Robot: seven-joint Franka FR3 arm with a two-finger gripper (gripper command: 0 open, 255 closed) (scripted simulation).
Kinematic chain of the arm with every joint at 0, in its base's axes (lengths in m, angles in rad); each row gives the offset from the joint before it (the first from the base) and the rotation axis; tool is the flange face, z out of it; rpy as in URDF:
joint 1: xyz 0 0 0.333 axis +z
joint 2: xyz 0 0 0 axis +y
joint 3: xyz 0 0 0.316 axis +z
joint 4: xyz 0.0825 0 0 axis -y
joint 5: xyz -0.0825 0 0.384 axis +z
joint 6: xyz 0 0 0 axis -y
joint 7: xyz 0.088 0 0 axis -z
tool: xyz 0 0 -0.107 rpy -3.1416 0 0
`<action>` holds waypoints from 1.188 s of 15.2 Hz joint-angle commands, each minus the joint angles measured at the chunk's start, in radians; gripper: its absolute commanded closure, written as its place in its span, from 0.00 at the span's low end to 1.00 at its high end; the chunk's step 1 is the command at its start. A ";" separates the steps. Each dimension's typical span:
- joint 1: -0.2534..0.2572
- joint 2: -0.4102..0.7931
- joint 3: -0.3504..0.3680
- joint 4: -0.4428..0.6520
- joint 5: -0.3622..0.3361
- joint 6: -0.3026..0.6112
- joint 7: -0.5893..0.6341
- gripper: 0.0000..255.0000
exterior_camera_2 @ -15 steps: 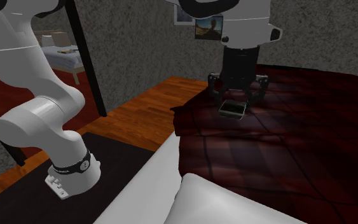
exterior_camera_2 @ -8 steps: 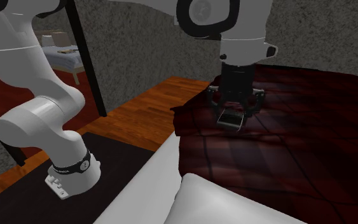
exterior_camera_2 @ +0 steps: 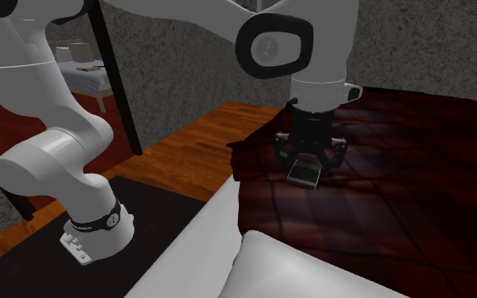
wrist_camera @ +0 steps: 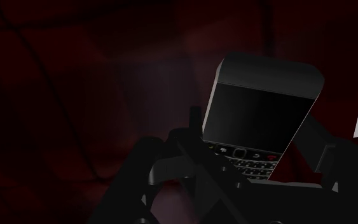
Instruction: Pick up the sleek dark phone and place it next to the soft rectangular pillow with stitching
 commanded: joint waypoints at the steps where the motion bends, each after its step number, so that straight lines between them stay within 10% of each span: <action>1: 0.000 0.006 0.000 -0.021 0.000 0.028 -0.001 1.00; 18: 0.001 0.106 0.000 -0.141 -0.007 0.247 0.002 1.00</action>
